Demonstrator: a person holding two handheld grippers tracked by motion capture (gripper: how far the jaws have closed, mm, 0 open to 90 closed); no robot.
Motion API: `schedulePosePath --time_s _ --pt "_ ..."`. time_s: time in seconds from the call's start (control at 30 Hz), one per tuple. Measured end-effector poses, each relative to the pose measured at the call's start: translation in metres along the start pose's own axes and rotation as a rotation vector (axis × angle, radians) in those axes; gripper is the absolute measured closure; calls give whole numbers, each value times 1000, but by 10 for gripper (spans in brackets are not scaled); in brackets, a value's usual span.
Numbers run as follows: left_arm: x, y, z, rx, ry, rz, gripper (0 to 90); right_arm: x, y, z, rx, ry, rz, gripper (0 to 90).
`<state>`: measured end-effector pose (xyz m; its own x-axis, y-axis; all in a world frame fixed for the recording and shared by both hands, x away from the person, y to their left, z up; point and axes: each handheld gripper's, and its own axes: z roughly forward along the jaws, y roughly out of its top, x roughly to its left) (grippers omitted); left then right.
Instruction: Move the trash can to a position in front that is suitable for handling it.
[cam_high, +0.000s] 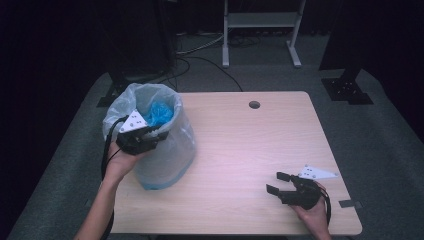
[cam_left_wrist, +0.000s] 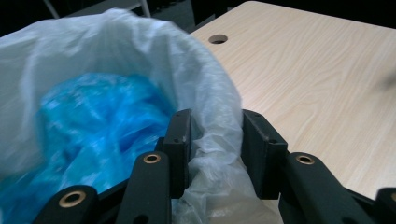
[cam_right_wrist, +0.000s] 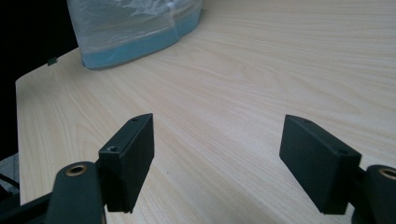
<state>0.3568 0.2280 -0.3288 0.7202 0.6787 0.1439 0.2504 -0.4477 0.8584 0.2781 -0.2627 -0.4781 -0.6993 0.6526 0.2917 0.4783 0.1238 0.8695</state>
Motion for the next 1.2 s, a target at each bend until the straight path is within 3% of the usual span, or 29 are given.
schedulePosePath --time_s 0.1,0.13,0.37,0.93,1.2 --pt "-1 0 0 -7 -11 -6 691 0 0 0 -4 3 3 251" --pt "-2 1 -1 -8 -36 -3 716 0 0 1 0 4 3 251" --pt "-8 2 -4 -14 -76 -3 720 0 0 2 -1 5 0 252" --pt "-36 4 -13 -10 -166 3 724 0 0 2 -3 6 3 252" --pt "-54 4 -19 0 -212 26 725 1 0 3 -1 6 1 252"
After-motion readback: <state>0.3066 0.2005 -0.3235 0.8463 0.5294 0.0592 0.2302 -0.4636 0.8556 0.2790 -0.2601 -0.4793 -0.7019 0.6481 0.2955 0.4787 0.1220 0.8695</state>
